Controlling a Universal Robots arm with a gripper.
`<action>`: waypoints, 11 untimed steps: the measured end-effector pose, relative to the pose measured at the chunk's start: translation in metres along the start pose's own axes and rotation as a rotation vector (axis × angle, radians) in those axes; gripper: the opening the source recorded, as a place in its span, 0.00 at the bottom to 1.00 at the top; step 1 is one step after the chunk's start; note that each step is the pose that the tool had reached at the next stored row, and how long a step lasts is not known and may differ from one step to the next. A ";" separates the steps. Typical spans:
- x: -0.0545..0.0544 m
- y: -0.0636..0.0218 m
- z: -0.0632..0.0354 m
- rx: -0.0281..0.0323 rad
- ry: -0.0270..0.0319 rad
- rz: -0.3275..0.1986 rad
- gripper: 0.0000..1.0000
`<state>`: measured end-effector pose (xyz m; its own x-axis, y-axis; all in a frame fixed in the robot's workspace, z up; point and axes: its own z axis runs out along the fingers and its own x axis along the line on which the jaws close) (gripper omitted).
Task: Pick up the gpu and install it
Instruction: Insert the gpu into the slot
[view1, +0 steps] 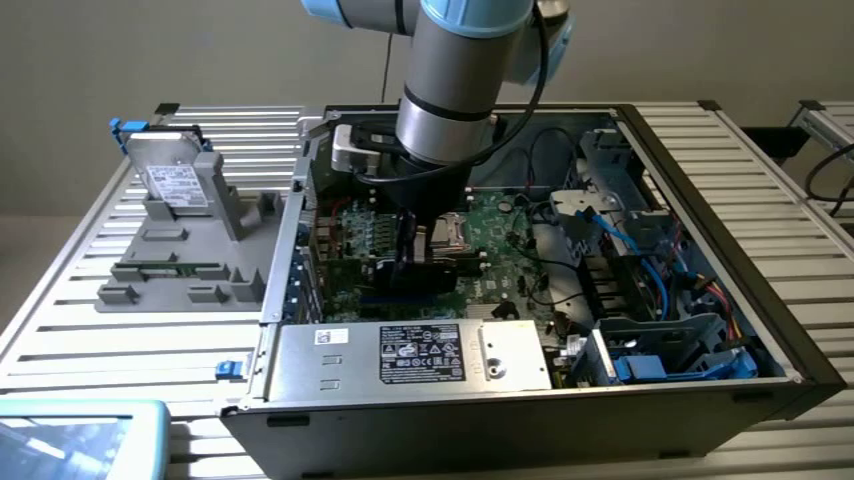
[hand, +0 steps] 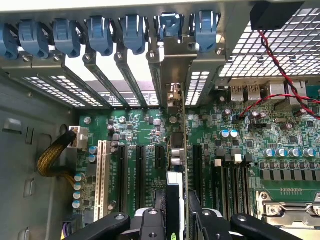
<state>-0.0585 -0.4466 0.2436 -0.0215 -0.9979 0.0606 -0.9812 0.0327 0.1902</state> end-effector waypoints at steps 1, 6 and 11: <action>0.000 0.0000 0.0000 0.0000 0.0001 0.000 0.28; 0.000 0.0004 0.0008 -0.0001 0.0017 0.000 0.28; 0.000 0.0005 0.0010 0.0000 0.0015 0.000 0.28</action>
<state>-0.0592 -0.4465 0.2427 -0.0216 -0.9978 0.0621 -0.9812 0.0330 0.1902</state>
